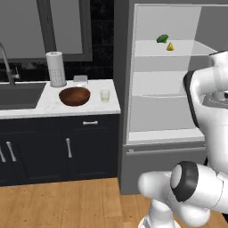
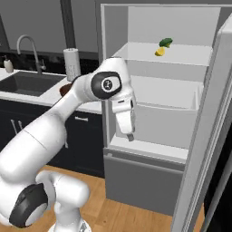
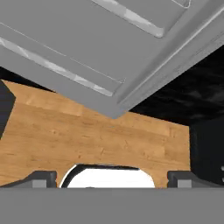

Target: Grab a lemon wedge from the fridge and one ice cube from the ice bowl, and put them in the glass of lemonade.

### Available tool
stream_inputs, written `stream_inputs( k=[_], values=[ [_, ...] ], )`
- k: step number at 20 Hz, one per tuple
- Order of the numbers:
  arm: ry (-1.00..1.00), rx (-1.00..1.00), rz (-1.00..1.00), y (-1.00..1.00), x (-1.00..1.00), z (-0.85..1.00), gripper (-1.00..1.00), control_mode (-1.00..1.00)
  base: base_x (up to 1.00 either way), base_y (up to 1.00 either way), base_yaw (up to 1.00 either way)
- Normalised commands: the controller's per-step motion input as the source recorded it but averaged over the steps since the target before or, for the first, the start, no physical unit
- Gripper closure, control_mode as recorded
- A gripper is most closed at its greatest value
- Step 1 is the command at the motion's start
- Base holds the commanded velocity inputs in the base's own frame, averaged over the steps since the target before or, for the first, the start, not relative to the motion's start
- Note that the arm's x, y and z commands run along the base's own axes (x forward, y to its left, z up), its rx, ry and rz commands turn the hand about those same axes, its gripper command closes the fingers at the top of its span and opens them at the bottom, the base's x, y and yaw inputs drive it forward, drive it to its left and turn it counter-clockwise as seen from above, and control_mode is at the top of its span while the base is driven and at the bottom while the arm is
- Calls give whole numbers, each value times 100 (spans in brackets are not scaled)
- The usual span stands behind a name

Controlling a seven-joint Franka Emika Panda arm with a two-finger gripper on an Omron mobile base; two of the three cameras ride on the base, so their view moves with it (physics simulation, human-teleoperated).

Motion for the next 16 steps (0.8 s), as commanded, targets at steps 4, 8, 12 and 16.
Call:
stream_inputs(
  k=[4, 8, 12, 16],
  values=[
    [4, 18, 60, 99, 0, -1, -100, -100, 0, 0, 0],
    [-17, 20, 54, 76, -12, -3, -100, -100, 0, 0, 0],
    [-94, 13, 22, 8, -72, 0, -100, -100, 0, 0, 0],
    [-94, 16, 20, -24, -53, -9, -100, -100, 0, 0, 0]
  ],
)
